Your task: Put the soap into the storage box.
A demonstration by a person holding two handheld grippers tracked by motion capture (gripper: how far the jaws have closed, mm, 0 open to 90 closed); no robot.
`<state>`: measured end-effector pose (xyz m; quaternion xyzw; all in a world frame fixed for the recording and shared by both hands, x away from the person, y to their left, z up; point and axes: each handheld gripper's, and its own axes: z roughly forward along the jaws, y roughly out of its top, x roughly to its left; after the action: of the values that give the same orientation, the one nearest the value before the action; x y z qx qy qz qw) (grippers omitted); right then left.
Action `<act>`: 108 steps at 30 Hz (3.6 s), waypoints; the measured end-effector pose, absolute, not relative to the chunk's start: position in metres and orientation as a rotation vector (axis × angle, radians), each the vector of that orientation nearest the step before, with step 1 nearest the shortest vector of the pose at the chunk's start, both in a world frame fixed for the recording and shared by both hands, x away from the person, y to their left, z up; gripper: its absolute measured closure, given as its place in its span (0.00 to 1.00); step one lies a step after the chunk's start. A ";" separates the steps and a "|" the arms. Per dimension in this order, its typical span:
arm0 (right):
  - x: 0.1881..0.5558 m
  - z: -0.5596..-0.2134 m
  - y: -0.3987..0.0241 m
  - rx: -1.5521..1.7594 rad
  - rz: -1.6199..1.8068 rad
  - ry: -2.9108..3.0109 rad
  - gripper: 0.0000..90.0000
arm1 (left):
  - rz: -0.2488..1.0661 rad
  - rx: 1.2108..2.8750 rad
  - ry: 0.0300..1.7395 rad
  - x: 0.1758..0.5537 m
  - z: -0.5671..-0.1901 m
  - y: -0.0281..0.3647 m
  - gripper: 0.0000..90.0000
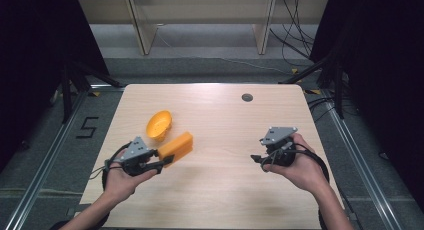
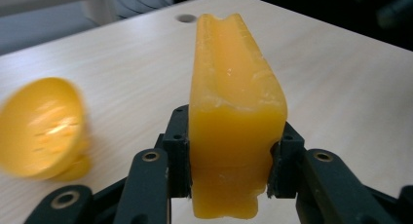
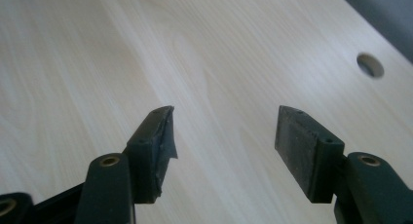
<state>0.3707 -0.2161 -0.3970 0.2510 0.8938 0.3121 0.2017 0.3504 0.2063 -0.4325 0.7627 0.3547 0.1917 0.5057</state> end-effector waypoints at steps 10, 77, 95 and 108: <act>0.363 -0.436 -0.231 0.913 0.866 2.428 0.48 | 0.708 1.645 1.124 0.383 -0.428 0.233 0.67; 0.360 -0.451 -0.225 0.939 0.850 2.549 0.46 | 0.660 1.623 1.364 0.453 -0.469 0.219 0.64; 0.359 -0.454 -0.223 0.928 0.826 2.590 0.44 | 0.708 1.634 1.370 0.446 -0.451 0.218 0.67; 0.359 -0.456 -0.222 0.931 0.827 2.605 0.44 | 0.703 1.574 1.413 0.446 -0.453 0.215 0.67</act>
<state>0.3586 -0.2217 -0.4556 0.3198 0.8950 0.2841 0.1266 0.4462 0.2147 -0.4535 0.6339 0.5691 0.2832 0.4406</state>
